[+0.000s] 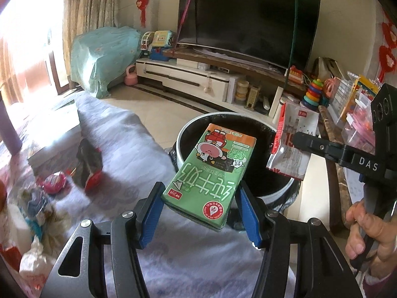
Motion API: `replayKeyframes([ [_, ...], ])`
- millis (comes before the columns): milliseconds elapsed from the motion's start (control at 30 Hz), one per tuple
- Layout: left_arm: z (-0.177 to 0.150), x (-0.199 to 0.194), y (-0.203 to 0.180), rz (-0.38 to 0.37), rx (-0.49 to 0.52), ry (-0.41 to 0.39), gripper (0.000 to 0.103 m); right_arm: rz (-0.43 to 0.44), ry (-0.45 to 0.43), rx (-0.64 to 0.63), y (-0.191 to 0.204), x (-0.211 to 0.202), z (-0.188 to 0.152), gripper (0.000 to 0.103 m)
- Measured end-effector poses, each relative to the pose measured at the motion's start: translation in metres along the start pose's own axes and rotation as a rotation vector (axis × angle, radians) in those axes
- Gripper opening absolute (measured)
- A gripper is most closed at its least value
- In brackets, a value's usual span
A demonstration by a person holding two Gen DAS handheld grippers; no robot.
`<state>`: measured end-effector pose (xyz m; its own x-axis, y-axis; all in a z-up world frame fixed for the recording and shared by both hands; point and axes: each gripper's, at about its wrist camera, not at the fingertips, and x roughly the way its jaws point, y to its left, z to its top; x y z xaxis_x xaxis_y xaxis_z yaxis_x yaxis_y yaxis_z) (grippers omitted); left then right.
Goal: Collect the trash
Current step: 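Carry the green and red cartons with both tools over the trash bin, then open both tools to drop the cartons into the bin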
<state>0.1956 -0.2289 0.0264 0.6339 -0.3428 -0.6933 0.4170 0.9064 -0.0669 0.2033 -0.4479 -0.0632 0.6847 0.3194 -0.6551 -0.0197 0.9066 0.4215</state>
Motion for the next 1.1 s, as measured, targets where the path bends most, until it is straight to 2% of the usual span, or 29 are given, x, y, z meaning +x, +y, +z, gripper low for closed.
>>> replayKeyframes([
  [533,0.029,0.044,-0.012,0.015,0.04,0.038,0.056,-0.044,0.03,-0.02,-0.006,0.014,0.013,0.036],
  [1100,0.038,0.067,-0.016,0.026,0.043,0.063,0.057,-0.076,0.077,-0.016,-0.017,0.033,0.02,0.036],
])
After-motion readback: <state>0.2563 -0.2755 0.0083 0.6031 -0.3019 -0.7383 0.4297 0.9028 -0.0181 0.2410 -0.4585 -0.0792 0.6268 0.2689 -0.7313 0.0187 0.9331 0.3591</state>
